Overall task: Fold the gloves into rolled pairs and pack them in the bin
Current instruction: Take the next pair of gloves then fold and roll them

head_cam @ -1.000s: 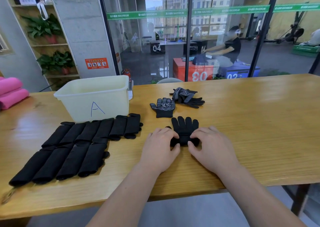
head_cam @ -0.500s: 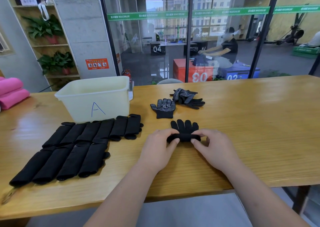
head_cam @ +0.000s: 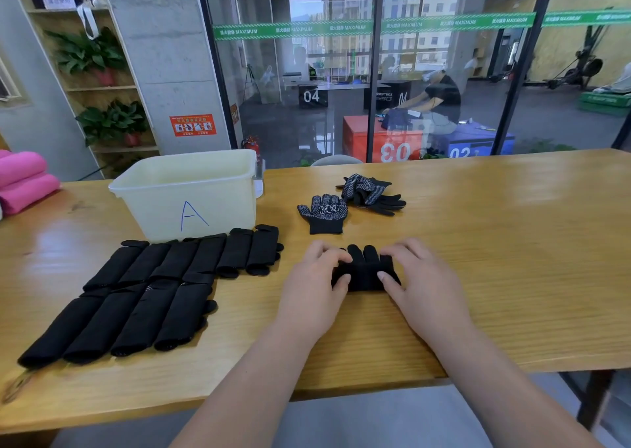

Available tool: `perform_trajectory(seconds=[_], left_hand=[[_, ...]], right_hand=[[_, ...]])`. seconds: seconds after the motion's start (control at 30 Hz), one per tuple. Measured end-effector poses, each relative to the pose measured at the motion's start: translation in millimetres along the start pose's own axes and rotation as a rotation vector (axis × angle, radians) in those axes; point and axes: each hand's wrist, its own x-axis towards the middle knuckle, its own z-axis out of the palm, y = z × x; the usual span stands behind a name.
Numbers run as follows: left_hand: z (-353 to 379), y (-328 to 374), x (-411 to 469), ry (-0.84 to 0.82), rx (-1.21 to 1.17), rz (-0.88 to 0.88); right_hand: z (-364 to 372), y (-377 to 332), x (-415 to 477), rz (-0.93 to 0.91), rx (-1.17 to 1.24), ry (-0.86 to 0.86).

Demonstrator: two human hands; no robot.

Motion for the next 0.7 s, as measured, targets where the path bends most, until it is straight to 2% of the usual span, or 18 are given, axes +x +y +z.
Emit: perform_trajectory(seconds=[0.1, 0.17, 0.3, 0.47, 0.57, 0.7], left_hand=[[2.6, 1.3, -0.9, 0.025, 0.102, 0.049], [3.5, 3.8, -1.8, 0.035, 0.169, 0.057], [4.4, 6.9, -2.9, 0.039, 0.245, 0.060], [3.0, 5.1, -3.6, -0.038, 0.282, 0.070], [0.9, 1.9, -3.3, -0.053, 0.238, 0.041], [-1.9, 1.6, -2.8, -0.058, 0.186, 0.003]], right_hand=[[7.2, 3.9, 1.1, -0.147, -0.068, 0.054], [12.2, 5.1, 1.7, -0.168, -0.099, 0.046], [12.8, 4.5, 0.8, -0.074, -0.093, -0.025], [5.1, 2.6, 0.0, -0.015, -0.011, -0.114], [1.0, 2.0, -1.1, 0.006, 0.020, -0.158], [-1.8, 6.7, 0.2, 0.103, 0.175, -0.209]])
